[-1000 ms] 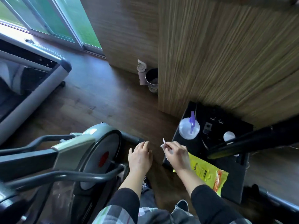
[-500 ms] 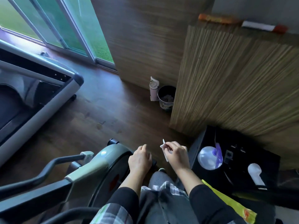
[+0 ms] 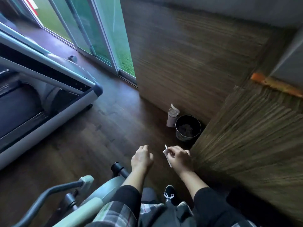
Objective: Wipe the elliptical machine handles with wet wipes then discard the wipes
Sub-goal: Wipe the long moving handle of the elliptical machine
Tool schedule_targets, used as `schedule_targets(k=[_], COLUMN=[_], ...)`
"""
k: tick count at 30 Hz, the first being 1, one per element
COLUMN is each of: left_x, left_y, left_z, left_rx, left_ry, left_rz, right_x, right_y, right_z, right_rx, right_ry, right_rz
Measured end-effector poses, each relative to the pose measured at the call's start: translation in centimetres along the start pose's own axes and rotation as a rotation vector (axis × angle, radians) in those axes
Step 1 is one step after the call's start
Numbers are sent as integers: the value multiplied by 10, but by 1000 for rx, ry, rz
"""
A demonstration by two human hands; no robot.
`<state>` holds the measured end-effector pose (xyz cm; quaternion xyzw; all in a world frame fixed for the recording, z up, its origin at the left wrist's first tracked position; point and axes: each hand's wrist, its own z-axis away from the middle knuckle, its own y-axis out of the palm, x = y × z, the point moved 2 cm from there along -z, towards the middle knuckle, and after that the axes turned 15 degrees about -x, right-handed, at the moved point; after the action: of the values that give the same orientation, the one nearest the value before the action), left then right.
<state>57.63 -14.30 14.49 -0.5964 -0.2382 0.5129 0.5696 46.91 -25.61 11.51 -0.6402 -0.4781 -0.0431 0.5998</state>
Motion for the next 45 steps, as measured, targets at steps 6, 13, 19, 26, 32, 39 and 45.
schedule_targets(k=[6,13,19,26,32,39,45], left_x=[-1,39,105,195,282,385,464], left_y=[-19,-40,-79,-140,-174,-207,-237], left_z=[-59,-153,-256,-317,-355,-410,-412], left_rx=[16,18,-36,-101,-174,-295,-422], left_ry=[-45,-135,-259,-445,-671,-1001,-1271], left_rz=[-2,-57,-38,45,153,291,429], right_x=[32,91,170,293,389,508,614], right_y=[39,117,218,302,383,499,562], right_z=[-62,-127,-197,-235,-242,-244,-206], right_rx=[84,174,214,335,597,877,1051], right_ry=[-80,-232,-464,-554,-697,-942,-1167], right_rz=[-19,13,49,-20,-95,-183,-226])
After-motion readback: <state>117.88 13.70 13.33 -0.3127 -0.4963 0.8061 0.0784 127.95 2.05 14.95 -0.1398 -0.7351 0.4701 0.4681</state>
